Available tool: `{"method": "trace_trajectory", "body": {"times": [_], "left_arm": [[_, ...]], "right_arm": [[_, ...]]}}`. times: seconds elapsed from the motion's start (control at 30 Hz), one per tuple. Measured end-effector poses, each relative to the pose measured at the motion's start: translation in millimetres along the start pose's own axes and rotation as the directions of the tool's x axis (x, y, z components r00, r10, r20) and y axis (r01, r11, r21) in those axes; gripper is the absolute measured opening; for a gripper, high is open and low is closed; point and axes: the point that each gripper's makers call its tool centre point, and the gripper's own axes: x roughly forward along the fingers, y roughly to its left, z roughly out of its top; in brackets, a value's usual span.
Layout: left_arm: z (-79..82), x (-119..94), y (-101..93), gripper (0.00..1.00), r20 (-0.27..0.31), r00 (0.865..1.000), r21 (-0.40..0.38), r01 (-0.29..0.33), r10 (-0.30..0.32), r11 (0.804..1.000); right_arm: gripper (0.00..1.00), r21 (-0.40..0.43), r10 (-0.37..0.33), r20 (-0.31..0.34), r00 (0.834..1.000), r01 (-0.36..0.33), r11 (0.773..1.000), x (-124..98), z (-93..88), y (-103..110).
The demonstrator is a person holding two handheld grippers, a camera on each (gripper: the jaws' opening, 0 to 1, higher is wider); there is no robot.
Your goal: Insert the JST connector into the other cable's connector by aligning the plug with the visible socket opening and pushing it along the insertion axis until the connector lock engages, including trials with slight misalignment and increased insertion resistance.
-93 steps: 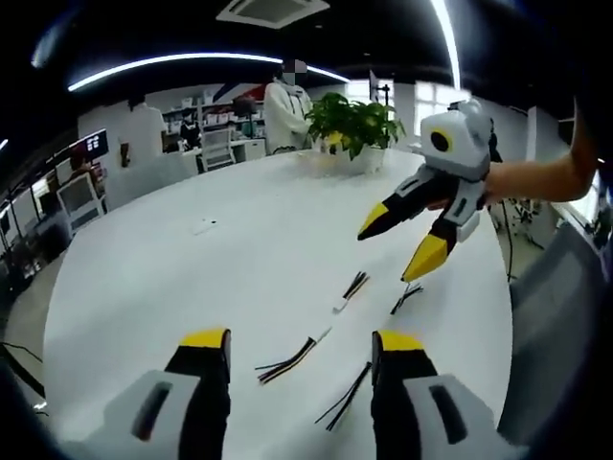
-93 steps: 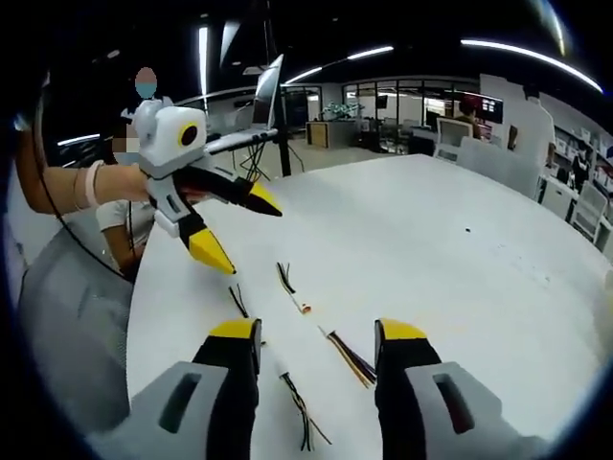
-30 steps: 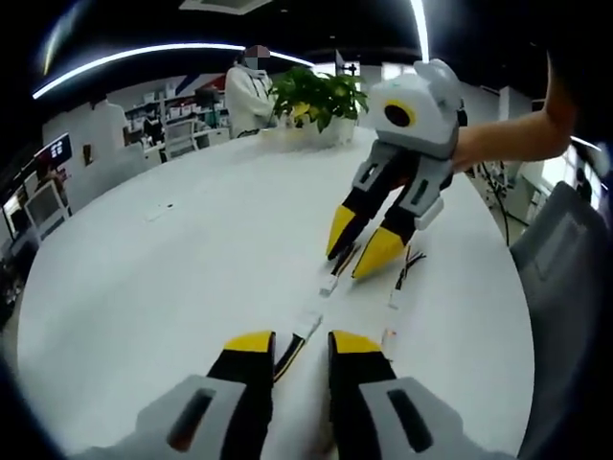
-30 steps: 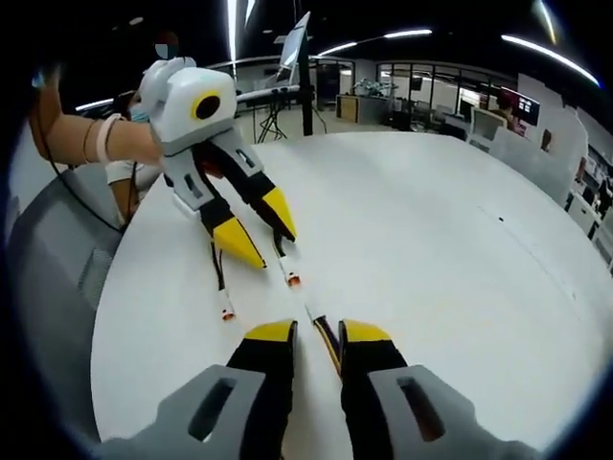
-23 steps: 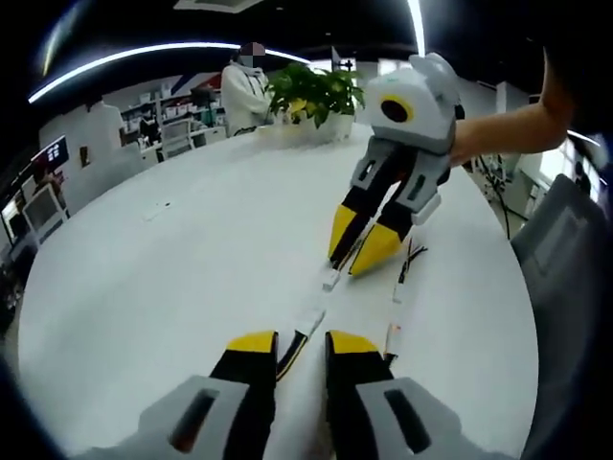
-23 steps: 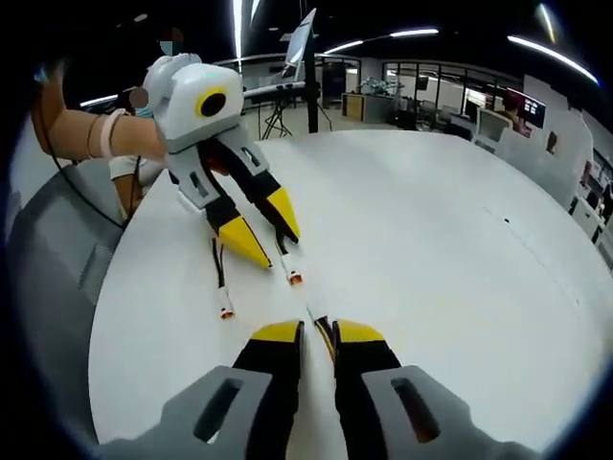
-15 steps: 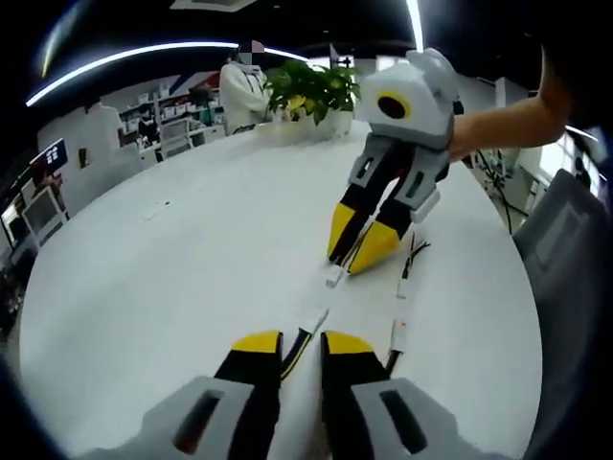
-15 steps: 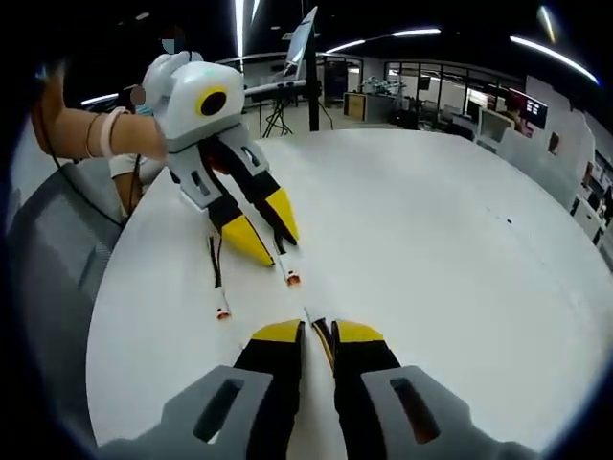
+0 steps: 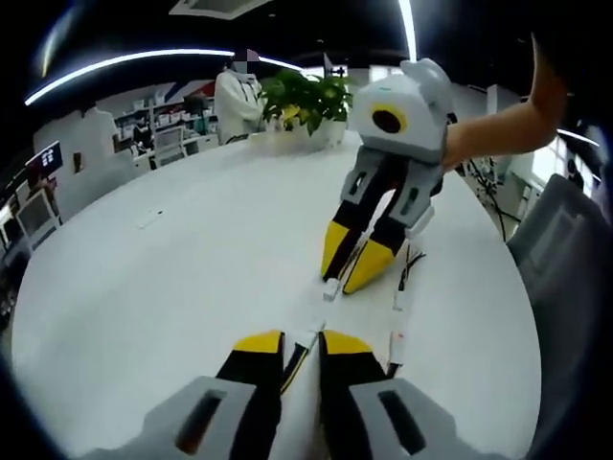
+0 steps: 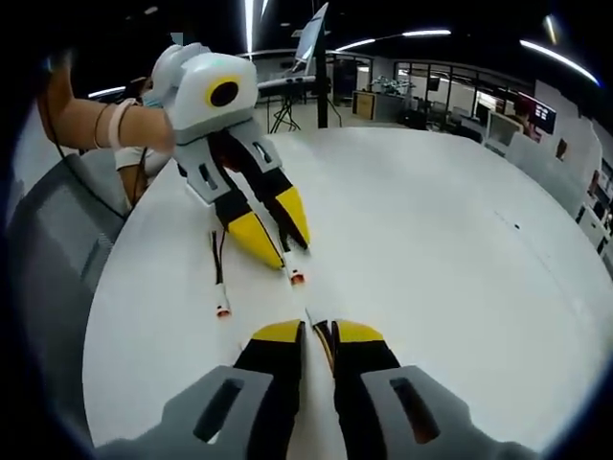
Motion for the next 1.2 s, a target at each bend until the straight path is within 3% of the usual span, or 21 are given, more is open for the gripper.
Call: {"method": "trace_trajectory", "body": {"times": [1.2], "left_arm": [[-6.5, 3.7, -3.5, 0.06, -0.009, 0.995, 0.065, 0.098, -0.098, 0.993]], "right_arm": [[0.05, 0.003, 0.011, 0.018, 1.0, -0.011, 1.0, 3.4, -0.3, -4.8]]}}
